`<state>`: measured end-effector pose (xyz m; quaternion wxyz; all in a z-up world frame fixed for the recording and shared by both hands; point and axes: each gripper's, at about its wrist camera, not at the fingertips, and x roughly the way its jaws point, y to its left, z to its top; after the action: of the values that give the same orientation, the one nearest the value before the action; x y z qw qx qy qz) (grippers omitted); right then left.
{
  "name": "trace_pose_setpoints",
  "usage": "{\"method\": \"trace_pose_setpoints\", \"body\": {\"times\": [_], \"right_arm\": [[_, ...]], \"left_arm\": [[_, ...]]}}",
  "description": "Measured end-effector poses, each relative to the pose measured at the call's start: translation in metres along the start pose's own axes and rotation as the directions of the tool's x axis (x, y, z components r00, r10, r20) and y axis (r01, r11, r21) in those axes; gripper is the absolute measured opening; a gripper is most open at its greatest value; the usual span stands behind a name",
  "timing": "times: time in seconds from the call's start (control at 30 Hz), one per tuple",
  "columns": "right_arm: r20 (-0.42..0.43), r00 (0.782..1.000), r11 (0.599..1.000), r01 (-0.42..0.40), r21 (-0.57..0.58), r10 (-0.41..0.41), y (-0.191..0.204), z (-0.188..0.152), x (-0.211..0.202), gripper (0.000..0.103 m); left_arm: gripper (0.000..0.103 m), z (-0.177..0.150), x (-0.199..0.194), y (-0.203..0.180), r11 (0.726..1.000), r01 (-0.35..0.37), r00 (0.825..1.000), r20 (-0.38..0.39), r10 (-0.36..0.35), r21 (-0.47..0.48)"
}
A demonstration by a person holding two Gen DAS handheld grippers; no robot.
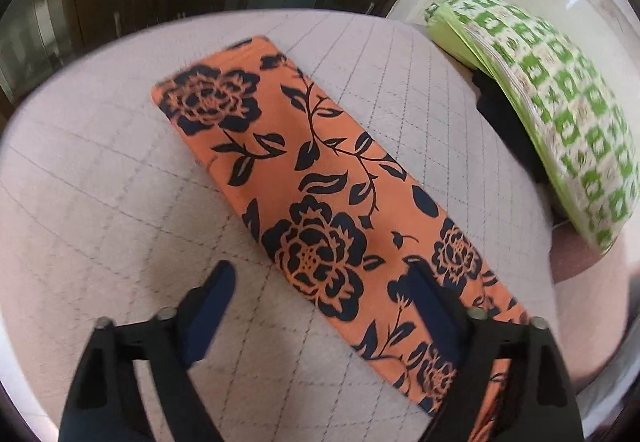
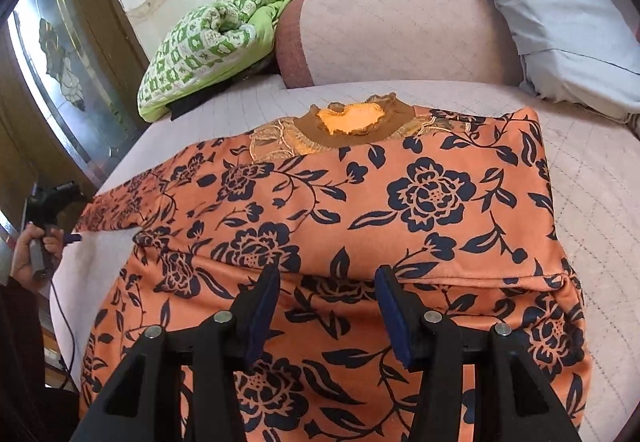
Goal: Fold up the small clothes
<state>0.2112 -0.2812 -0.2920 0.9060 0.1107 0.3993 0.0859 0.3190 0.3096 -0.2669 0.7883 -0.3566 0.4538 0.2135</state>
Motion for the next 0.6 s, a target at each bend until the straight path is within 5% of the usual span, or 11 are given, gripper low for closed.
{"method": "trace_pose_setpoints", "body": {"times": [0.33, 0.5, 0.6], "right_arm": [[0.012, 0.999, 0.999, -0.032, 0.017, 0.032, -0.003, 0.008, -0.002, 0.054], [0.030, 0.999, 0.999, -0.038, 0.021, 0.037, -0.003, 0.010, -0.006, 0.054], [0.041, 0.999, 0.999, -0.036, 0.021, 0.035, -0.003, 0.011, -0.008, 0.054]], "left_arm": [[0.066, 0.017, 0.017, 0.014, 0.992, 0.099, 0.995, -0.002, -0.099, -0.077], [0.012, 0.027, 0.028, 0.022, 0.983, 0.155, 0.988, 0.002, -0.155, -0.099], [0.009, 0.025, 0.022, 0.017, 0.983, 0.162, 0.987, 0.035, -0.160, -0.091]]}}
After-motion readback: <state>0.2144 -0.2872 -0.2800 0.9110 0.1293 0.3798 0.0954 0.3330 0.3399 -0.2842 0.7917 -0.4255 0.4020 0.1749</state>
